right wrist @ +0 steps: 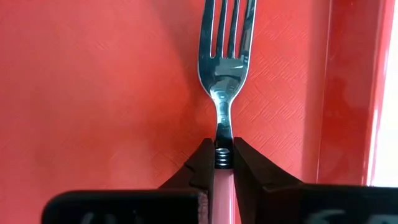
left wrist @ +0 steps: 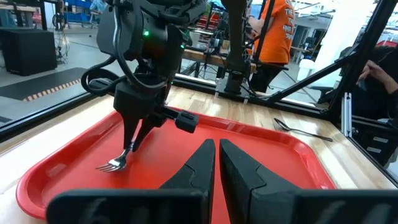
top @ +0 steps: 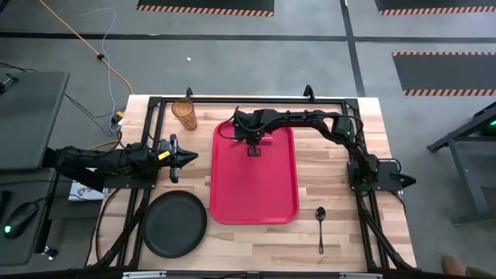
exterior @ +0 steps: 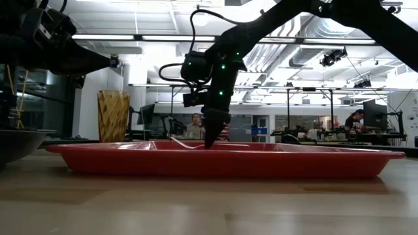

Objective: Pick and place plate/cup/fork/spoon on tray
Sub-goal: Put the pink fork on the top of the red tray, then put the black plate on the red tray

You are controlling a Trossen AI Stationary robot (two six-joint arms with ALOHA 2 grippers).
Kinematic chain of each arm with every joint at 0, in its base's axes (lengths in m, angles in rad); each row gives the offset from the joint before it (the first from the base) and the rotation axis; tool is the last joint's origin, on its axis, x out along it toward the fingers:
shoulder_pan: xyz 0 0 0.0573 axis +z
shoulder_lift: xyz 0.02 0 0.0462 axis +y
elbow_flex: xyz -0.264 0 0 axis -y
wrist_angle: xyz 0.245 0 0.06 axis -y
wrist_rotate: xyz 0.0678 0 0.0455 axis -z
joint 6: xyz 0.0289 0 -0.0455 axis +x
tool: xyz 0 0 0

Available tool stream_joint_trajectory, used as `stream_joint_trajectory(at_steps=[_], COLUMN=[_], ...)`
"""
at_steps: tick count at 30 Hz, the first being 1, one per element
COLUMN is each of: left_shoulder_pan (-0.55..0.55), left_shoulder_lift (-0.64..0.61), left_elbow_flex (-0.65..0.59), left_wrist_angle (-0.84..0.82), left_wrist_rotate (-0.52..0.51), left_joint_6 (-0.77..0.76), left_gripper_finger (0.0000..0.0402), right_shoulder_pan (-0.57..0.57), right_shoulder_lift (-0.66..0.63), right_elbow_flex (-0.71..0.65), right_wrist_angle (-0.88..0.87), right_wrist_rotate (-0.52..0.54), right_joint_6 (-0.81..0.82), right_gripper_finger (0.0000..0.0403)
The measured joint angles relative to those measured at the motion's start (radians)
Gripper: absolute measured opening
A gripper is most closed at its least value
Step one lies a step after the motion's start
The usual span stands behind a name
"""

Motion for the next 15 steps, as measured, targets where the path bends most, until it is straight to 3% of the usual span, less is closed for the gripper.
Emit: stream_joint_trajectory(at_steps=[15], left_shoulder_pan=[0.000], left_shoulder_lift=[0.000], left_elbow_flex=[0.000], left_wrist_angle=[0.000], left_wrist_rotate=[0.000], left_joint_6=[0.000], left_gripper_finger=[0.0015], right_shoulder_pan=[0.000], right_shoulder_lift=[-0.002], right_elbow_flex=[0.000], right_wrist_angle=[-0.008], right_wrist_rotate=[-0.003], right_joint_6=[0.002], right_gripper_finger=[0.0089])
